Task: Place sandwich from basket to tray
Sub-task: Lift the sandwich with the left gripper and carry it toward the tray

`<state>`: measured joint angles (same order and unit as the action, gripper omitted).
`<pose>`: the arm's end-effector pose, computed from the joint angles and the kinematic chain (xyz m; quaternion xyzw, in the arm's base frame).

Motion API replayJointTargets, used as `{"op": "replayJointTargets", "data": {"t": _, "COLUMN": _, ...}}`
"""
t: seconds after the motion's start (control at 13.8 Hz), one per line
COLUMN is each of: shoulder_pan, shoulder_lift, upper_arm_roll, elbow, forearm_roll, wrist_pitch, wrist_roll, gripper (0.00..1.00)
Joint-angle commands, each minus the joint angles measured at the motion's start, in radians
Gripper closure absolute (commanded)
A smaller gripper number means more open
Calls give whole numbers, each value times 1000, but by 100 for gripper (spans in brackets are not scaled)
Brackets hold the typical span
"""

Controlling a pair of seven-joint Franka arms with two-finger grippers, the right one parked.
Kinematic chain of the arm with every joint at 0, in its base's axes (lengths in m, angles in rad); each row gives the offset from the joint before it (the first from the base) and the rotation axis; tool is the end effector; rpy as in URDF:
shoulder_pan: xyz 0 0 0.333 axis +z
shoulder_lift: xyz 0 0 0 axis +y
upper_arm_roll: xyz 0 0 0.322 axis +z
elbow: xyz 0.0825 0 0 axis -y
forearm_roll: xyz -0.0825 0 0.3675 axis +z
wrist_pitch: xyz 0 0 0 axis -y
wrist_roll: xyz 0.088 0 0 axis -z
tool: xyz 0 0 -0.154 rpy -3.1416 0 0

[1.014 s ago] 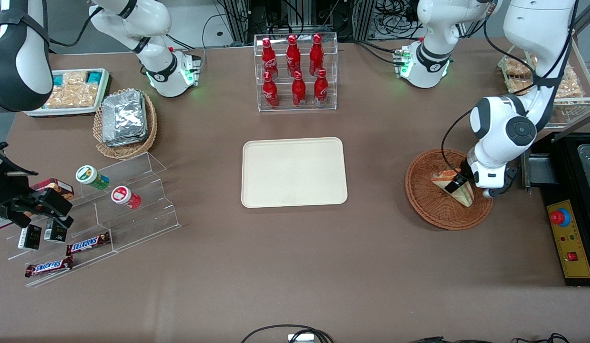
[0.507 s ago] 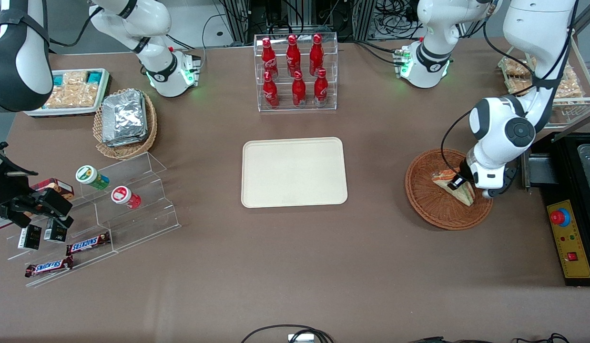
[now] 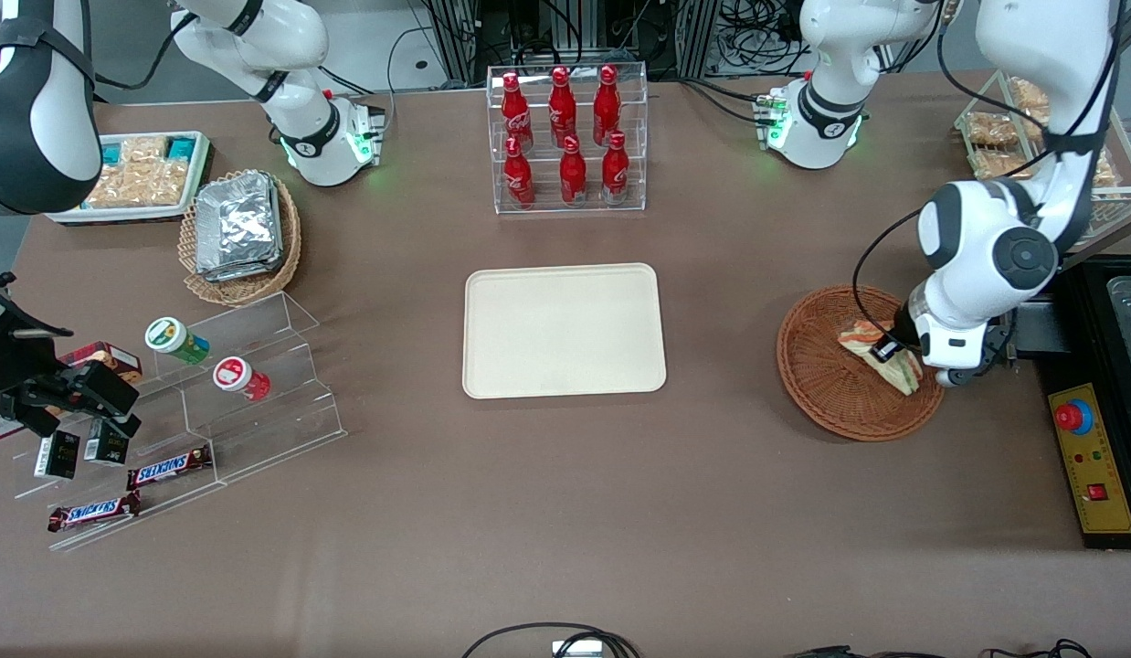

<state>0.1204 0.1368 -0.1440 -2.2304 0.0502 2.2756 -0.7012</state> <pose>0.5152 -0.0096 0.2750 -0.9476 -0.3160 0.0390 0.0239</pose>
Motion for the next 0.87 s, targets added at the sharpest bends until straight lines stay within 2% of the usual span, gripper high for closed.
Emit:
{"op": "replayJointTargets", "data": {"t": 0.0, "shoulder_pan": -2, "shoulder_lift": -16, "upper_arm_roll": -72, "elbow": 170, "forearm_roll": 10, "wrist_pitch": -221, "wrist_roll": 17, "gripper": 100}}
{"op": "replayJointTargets", "data": {"t": 0.14, "shoulder_pan": -2, "shoulder_lift": -8, "upper_arm_roll": -144, "elbow": 216, "forearm_roll": 5, "wrist_pitch": -243, "wrist_roll": 3, "gripper": 100}}
{"op": "replayJointTargets", "data": {"t": 0.36, "shoulder_pan": -8, "shoulder_lift": 0, "upper_arm_roll": -264, "elbow": 227, "forearm_roll": 7, "wrist_pitch": -188, "wrist_roll": 2, "gripper": 100}}
{"op": "replayJointTargets", "data": {"t": 0.58, "shoulder_pan": -88, "shoulder_lift": 6, "upper_arm_roll": -310, "elbow": 227, "forearm_roll": 13, "wrist_pitch": -169, "wrist_roll": 14, "gripper": 100}}
{"op": "replayJointTargets", "data": {"t": 0.8, "shoulder_pan": -224, "shoulder_lift": 52, "upper_arm_roll": -310, "elbow": 227, "forearm_roll": 143, "wrist_pitch": -140, "wrist_roll": -1, "gripper": 100}}
